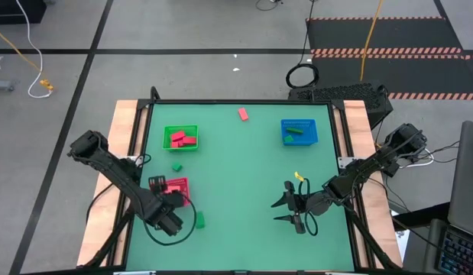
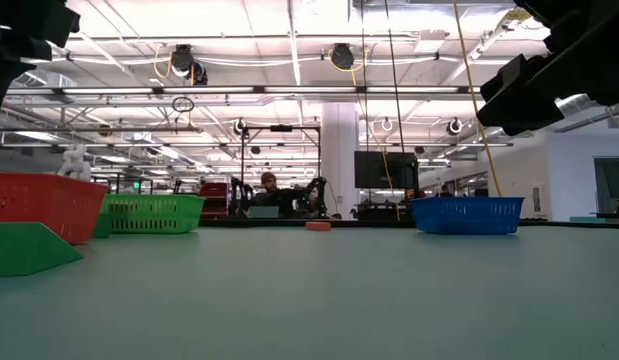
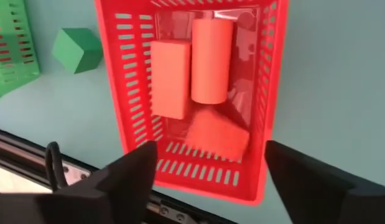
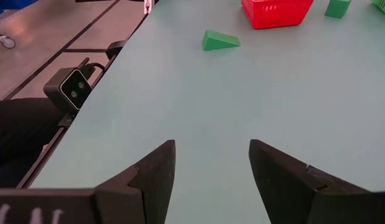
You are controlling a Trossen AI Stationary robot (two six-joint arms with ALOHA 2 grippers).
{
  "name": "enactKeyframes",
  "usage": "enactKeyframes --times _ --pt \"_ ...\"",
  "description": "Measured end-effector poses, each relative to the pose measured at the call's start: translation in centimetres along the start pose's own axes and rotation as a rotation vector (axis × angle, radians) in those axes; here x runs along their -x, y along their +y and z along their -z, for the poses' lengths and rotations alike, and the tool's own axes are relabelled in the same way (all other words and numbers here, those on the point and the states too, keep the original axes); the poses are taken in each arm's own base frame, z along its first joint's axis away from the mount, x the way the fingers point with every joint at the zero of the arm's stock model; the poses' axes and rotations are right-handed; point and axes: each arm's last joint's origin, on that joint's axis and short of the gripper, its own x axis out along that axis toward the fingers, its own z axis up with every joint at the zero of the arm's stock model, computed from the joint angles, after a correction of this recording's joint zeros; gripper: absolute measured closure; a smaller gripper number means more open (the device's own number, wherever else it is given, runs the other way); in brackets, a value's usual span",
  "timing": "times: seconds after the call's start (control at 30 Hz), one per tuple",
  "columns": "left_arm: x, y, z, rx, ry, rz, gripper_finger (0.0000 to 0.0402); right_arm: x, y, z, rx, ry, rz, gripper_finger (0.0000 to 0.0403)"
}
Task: Sort & place blocks by color
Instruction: Put the green block into the blue bin
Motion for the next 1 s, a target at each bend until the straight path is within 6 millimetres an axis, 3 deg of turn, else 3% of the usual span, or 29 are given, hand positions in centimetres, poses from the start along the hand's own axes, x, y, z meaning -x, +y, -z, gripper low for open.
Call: enactKeyframes --times 0.13,0.3,0.5,0.7,0.8,1.0 --pt "0.0 0.4 0.0 0.023 0.013 -0.028 0.0064 0.0 0.0 0.0 0.001 0.000 0.000 0.0204" --pt "0.3 1.2 -1.1 0.081 -0.017 -0.041 0.0057 0.0 -0.1 -0.1 0.003 -0.017 0.047 0.0204" --pt "0.7 2.7 -4.4 0.286 -0.248 -0.077 0.0095 0.0 -0.4 -0.3 -0.022 -0.075 0.163 0.0204" --pt "0.8 4.0 -8.9 0.438 -0.481 0.049 0.0144 0.1 -0.4 -0.4 -0.088 -0.086 0.163 0.0204" --pt "0.2 6.0 -10.0 0.538 -0.429 0.065 0.0170 0.0 -0.4 -0.4 -0.101 -0.087 0.162 0.0204" --pt "-1.6 11.2 -10.0 0.742 -0.127 0.012 0.0211 0.0 -0.4 -0.3 -0.091 -0.083 0.161 0.0204"
